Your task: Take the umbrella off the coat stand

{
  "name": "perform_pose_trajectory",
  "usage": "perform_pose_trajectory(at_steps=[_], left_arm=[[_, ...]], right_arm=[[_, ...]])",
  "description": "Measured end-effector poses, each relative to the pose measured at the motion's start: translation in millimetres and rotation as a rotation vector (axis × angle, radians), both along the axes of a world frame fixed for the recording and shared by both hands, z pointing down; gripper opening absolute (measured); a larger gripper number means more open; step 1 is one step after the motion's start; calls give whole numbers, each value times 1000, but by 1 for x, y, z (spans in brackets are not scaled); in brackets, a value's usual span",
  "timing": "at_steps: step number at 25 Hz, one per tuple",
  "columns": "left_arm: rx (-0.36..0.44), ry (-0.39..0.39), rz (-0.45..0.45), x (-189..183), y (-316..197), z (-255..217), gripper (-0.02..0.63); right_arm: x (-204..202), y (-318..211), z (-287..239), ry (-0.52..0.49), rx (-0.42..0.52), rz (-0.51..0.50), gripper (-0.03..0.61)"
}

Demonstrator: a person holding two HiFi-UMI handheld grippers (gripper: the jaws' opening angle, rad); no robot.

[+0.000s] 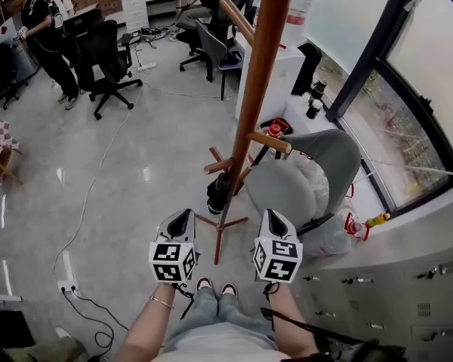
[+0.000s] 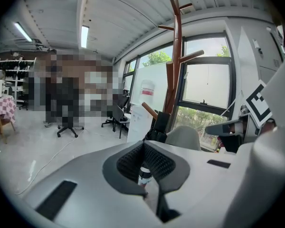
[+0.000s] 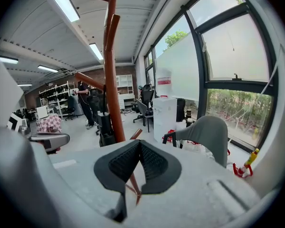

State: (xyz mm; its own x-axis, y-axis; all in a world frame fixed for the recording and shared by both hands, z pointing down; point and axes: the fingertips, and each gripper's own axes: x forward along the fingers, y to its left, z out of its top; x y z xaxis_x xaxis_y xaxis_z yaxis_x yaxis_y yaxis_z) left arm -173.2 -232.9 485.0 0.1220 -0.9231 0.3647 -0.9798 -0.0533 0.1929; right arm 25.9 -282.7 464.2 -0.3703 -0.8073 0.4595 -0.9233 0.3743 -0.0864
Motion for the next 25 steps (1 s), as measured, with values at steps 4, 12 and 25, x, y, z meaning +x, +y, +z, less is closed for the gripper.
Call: perform_pose_trajectory(at_steps=[4,12,25], left_arm=[[-54,4,-1,5,6,26,5],[-124,-3,-1,13,8,73,5],[-114,36,63,34,-4,86,5]], right_arm=[[6,2,29,-5,-43,2,5],[19,6,86,-13,-130,9,5],[22,6,86,-21,-144,-1,5]])
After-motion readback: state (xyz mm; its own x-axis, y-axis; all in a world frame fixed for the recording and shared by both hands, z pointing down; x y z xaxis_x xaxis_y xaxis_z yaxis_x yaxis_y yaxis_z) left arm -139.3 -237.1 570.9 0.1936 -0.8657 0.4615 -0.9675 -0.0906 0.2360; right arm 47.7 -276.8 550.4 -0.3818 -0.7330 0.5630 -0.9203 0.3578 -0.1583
